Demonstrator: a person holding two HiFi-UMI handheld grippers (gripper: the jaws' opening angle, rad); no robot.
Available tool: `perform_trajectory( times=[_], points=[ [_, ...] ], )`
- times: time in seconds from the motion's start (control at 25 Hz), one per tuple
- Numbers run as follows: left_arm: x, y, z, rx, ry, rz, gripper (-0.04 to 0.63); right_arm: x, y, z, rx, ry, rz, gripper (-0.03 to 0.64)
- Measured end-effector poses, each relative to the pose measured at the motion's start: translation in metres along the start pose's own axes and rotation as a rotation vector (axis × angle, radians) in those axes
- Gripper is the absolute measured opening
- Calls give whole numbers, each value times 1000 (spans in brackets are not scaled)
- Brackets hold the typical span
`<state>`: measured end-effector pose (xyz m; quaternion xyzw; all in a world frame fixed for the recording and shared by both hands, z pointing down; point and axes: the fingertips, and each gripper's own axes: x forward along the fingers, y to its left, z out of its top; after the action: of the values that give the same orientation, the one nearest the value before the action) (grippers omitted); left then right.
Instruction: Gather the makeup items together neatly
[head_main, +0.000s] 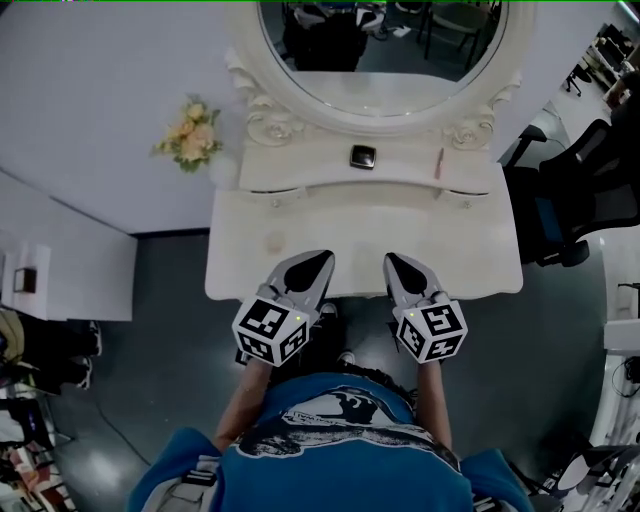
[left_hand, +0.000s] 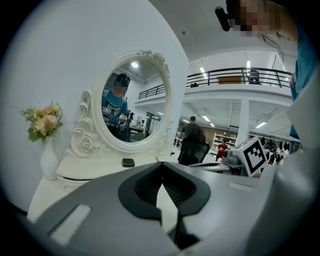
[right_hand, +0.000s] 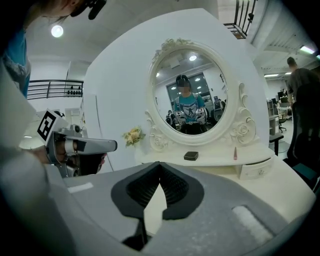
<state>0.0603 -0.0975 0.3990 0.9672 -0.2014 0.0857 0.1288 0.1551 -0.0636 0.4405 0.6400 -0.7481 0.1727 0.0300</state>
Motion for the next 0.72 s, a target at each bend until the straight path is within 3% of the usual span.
perform_trajectory(
  times=[0.2, 0.72],
  points=[
    [13, 28, 14, -16, -21, -3, 14, 35, -14, 11, -31, 41, -7, 13],
    [23, 102, 26, -22, -30, 11, 14, 166, -71, 24, -84, 175, -37, 140]
  ],
)
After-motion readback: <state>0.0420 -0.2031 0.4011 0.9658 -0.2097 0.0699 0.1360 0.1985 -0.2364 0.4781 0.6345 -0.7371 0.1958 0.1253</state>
